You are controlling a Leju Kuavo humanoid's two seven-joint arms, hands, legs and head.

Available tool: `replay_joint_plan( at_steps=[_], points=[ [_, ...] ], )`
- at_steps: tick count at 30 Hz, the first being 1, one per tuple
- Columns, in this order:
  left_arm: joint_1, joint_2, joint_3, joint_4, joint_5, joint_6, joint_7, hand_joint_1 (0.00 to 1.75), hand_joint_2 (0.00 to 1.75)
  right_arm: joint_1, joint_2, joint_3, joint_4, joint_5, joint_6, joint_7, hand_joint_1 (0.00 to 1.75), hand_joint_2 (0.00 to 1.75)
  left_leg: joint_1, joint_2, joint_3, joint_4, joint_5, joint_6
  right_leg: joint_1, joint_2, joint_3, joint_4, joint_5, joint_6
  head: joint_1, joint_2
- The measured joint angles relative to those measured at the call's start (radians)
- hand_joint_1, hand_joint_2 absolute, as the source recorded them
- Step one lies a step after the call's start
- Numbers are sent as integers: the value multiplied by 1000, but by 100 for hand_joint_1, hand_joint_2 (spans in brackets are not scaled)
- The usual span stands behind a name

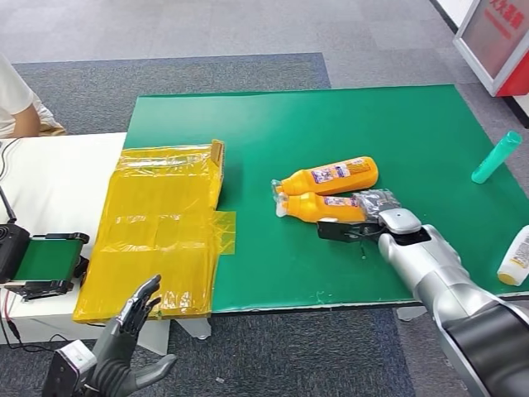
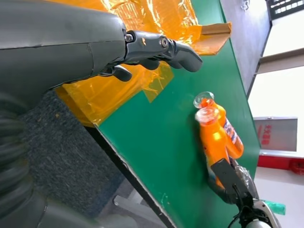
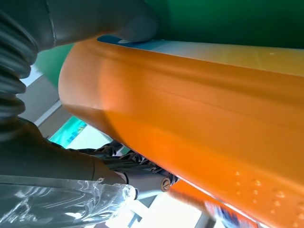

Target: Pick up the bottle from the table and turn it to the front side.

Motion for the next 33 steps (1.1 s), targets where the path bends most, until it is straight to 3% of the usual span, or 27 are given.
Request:
replay_joint_plan(
  at_steps=[5,9,15,23,29,33],
  points=[
    [-6,0,0,0,3,-1,-4,0,175,9,1,-27,-5,-23,-23,-16,175,175,0,0,0,0,0,0,0,0,0,0,0,0,0,0],
    [-12,-6,4,0,5,-21,-12,0,175,53,2,-74,-61,-111,-98,-85,175,175,0,0,0,0,0,0,0,0,0,0,0,0,0,0],
    [-57,-60,60,2,8,-115,-23,0,175,269,14,-184,-360,-316,-129,-188,175,175,0,0,0,0,0,0,0,-1,0,0,-1,0,0,0],
    [-218,-191,155,18,103,-163,33,0,175,605,90,-280,-850,-650,-146,-289,175,175,0,-1,-1,0,-1,0,0,-1,-1,0,-1,0,0,0],
    [-317,-242,152,28,121,-112,31,0,175,759,123,-278,-1063,-766,-233,-352,175,175,0,0,-1,0,-2,0,0,-1,-1,0,-1,0,0,0],
    [-362,-259,136,30,122,-96,36,0,175,794,124,-265,-1112,-745,-305,-381,175,175,0,0,-1,0,-1,0,0,-1,-1,0,-1,0,0,0]
  ],
)
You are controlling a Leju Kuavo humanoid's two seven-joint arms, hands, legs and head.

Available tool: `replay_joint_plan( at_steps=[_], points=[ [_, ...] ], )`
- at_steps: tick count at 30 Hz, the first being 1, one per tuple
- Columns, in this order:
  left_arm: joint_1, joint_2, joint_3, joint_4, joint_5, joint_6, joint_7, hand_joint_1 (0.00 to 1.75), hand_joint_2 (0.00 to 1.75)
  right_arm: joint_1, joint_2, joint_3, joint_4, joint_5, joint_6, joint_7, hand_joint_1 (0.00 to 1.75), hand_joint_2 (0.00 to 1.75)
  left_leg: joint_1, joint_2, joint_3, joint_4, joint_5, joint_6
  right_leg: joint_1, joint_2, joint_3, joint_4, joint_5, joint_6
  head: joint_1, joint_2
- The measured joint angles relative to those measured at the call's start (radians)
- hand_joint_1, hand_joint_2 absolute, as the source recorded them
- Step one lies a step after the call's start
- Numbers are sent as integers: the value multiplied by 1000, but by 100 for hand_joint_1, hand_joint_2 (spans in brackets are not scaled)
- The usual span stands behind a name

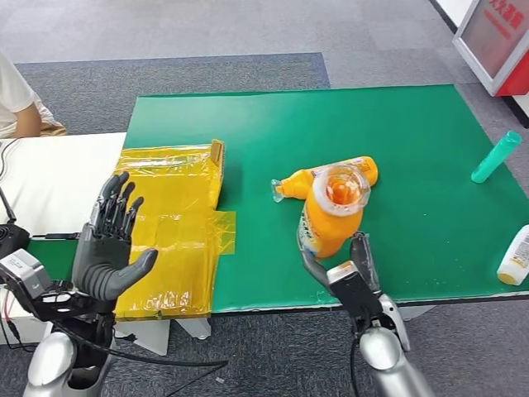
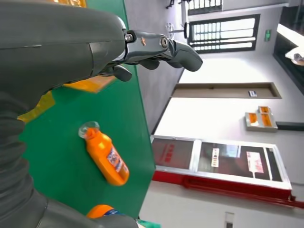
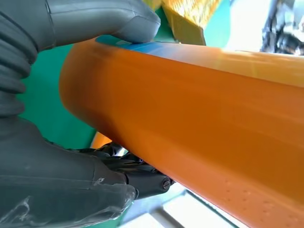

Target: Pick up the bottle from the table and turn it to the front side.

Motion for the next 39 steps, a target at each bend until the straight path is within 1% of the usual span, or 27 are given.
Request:
replay_joint_plan(
  at_steps=[3,9,12,17,25,28,31,36,39],
  points=[
    [-21,-9,-17,5,0,3,7,0,175,10,2,14,-21,22,-27,-3,175,175,0,0,0,0,0,0,0,0,0,0,0,0,0,0],
    [-35,-17,-33,12,0,-1,12,0,175,20,5,23,-41,35,-35,-1,175,175,0,0,0,0,0,0,0,0,0,0,0,0,0,0],
    [-39,-14,-50,13,-33,-31,32,0,175,18,5,38,-43,102,-59,16,175,175,0,0,0,0,0,0,0,0,0,0,0,0,0,0],
    [-60,-9,-135,14,-119,-79,67,0,175,-6,5,99,-39,268,-125,66,175,175,0,0,0,0,0,0,0,0,0,0,0,0,0,0],
    [-133,-1,-276,33,-199,-123,97,0,175,-82,6,177,-8,387,-184,145,175,175,0,0,0,0,1,0,0,0,0,0,1,0,0,0],
    [-157,0,-307,47,-229,-110,99,0,175,-101,6,193,7,403,-195,159,175,175,0,0,0,0,1,0,0,0,0,0,1,0,0,0],
    [-176,0,-318,60,-273,-82,98,0,175,-114,6,208,16,418,-200,170,175,175,0,0,0,0,1,0,0,0,0,0,1,0,0,0],
    [-184,2,-340,60,-514,12,62,0,175,-113,4,218,9,461,-195,199,175,175,0,0,0,0,1,0,0,0,0,0,0,0,0,0],
    [-184,2,-349,48,-596,47,53,0,175,-107,0,219,-10,479,-184,205,175,175,0,0,0,0,1,0,0,0,0,0,0,0,0,0]
  ],
)
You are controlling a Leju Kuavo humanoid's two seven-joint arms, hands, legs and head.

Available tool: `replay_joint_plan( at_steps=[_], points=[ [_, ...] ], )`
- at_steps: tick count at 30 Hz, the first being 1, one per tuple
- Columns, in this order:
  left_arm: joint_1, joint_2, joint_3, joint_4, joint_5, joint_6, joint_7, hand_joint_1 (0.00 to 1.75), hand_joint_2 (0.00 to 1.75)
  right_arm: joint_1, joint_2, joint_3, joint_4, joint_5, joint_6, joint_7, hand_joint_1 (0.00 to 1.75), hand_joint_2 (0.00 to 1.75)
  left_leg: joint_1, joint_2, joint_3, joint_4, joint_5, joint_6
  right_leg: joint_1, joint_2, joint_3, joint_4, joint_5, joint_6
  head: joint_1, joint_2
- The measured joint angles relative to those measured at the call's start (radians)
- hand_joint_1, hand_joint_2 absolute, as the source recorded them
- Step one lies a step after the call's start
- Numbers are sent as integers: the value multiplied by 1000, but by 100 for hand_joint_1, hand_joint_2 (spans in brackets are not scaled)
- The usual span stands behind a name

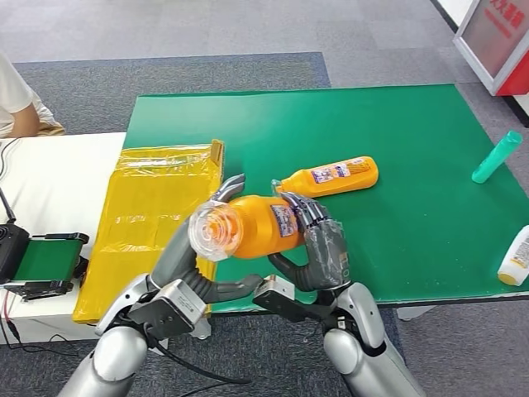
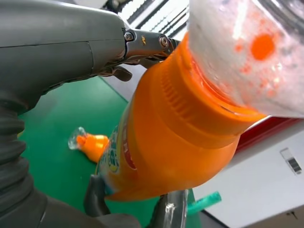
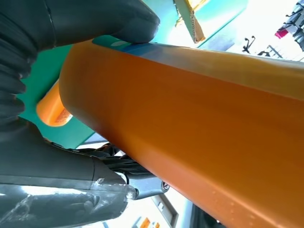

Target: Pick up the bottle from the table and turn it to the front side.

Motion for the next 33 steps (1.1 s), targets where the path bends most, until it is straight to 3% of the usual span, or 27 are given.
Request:
replay_joint_plan(
  at_steps=[7,17,26,33],
  points=[
    [-1,-2,-7,-15,-85,48,-8,0,175,11,-3,11,-40,26,20,10,175,175,0,0,0,0,0,0,0,0,0,0,0,0,0,0],
    [0,-9,-7,-21,-87,54,-11,0,175,15,-8,24,-78,53,26,26,175,175,0,0,0,0,0,0,0,0,0,0,0,0,0,0],
    [1,-17,-8,-21,-26,49,-24,0,175,17,-9,41,-101,8,34,19,175,175,0,0,0,0,0,0,0,0,0,0,0,0,0,0],
    [2,-19,-10,-21,98,7,-32,0,175,16,-9,50,-103,-98,53,-8,175,175,0,0,0,0,0,0,0,0,0,0,0,0,0,0]
  ],
)
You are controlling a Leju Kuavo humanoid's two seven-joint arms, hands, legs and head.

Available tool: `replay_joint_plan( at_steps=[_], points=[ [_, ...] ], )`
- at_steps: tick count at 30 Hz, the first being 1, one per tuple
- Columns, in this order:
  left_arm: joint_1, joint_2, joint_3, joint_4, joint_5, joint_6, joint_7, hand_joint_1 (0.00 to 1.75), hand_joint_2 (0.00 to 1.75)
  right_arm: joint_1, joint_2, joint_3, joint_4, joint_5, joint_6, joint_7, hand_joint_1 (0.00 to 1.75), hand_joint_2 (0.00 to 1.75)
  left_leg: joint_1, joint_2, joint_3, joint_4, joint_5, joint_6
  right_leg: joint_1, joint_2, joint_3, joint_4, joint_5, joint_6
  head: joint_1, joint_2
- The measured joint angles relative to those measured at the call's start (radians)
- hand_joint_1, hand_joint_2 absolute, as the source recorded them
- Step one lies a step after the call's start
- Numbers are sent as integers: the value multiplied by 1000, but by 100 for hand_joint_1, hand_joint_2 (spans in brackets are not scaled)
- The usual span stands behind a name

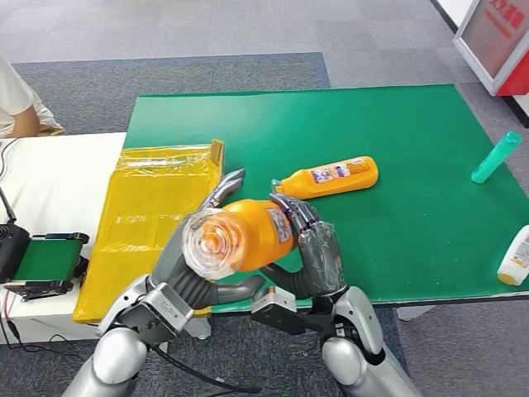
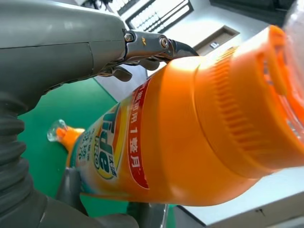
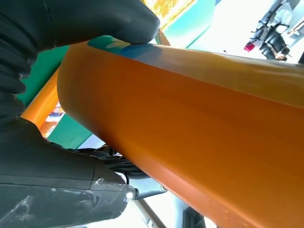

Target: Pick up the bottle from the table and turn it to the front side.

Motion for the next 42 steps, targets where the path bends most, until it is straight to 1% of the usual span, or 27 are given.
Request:
replay_joint_plan(
  at_steps=[3,8,9,12,13,42],
  points=[
    [-1,0,-4,0,42,-20,0,0,175,-1,0,3,0,-10,0,-7,175,175,0,0,0,0,0,0,0,0,0,0,0,0,0,0],
    [-4,-1,-8,0,60,-27,0,2,175,-1,0,10,0,-13,0,-10,175,175,0,0,0,0,0,0,0,0,0,0,0,0,0,0],
    [-5,-1,-9,0,62,-27,0,25,175,-1,0,10,0,-13,0,-10,175,175,0,0,0,0,0,0,0,0,0,0,0,0,0,0],
    [-6,-1,-13,1,76,-28,0,154,175,-2,0,13,0,-14,-1,-11,175,175,0,0,0,0,0,0,0,0,0,0,0,0,0,0],
    [-6,-2,-16,1,81,-29,0,175,175,-2,0,15,0,-14,-1,-11,175,175,0,0,0,0,0,0,0,0,0,0,0,0,0,0],
    [-12,-2,-23,2,96,-28,0,175,175,-7,0,27,16,-16,-5,-13,175,175,0,0,0,0,0,0,0,0,0,0,0,0,0,0]
  ],
)
